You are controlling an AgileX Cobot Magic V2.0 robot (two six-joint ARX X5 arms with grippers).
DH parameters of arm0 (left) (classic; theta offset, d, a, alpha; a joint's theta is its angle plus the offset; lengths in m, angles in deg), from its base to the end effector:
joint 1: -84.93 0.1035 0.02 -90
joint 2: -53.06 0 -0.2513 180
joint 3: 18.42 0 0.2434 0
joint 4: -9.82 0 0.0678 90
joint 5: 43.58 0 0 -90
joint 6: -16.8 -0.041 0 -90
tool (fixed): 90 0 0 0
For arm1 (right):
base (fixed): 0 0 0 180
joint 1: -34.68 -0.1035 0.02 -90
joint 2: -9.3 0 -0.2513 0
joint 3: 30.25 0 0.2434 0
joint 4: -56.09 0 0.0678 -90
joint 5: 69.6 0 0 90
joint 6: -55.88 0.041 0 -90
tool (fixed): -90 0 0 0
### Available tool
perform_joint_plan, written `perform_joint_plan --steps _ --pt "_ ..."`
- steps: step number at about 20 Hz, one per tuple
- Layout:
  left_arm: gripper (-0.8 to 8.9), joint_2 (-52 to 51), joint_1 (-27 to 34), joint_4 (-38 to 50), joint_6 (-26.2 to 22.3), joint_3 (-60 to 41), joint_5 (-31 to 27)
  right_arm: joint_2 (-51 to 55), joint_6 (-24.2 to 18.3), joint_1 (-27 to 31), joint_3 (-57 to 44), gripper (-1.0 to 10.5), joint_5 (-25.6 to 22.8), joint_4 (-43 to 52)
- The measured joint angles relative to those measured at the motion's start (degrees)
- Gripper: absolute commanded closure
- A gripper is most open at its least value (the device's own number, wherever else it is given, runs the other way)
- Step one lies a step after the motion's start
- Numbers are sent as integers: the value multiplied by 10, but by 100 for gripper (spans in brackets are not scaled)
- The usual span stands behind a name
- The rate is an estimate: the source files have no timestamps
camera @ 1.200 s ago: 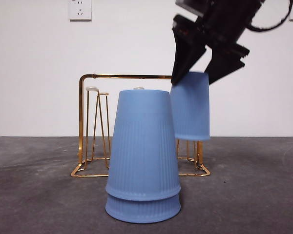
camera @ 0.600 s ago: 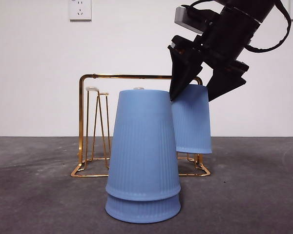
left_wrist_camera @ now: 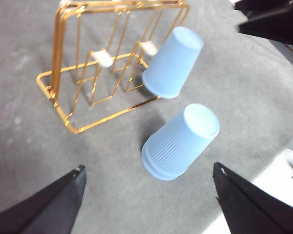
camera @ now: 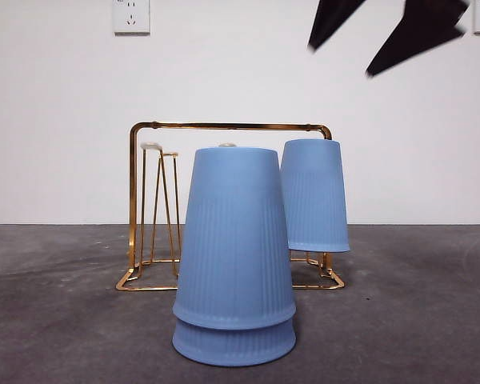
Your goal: Pick the top cup and place it on cupholder, pick up the mid cup and place it on cupholder, last pick the bottom cup and place it on cupholder.
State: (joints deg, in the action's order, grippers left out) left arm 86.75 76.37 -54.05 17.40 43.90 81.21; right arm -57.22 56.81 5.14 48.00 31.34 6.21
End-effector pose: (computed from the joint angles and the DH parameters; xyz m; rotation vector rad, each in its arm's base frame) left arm 0.1027 -0.0391 0.3010 -0.1525 0.6171 -0.7290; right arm 0.2077 0.1267 0.3167 -0.0948 0.6759 0.6742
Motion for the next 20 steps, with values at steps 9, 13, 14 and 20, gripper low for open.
perform_joint_plan --steps 9,13,14,20 --pt "399 0 -23 14 4 0 0 189 12 -35 -109 474 32 -68" --pt "399 0 -24 14 4 0 0 273 46 -47 -216 474 55 -40" --pt "398 0 -28 15 4 0 0 286 55 -48 -226 474 56 -39" --pt "384 24 -80 58 26 1 -1 308 72 -49 -229 474 55 -27"
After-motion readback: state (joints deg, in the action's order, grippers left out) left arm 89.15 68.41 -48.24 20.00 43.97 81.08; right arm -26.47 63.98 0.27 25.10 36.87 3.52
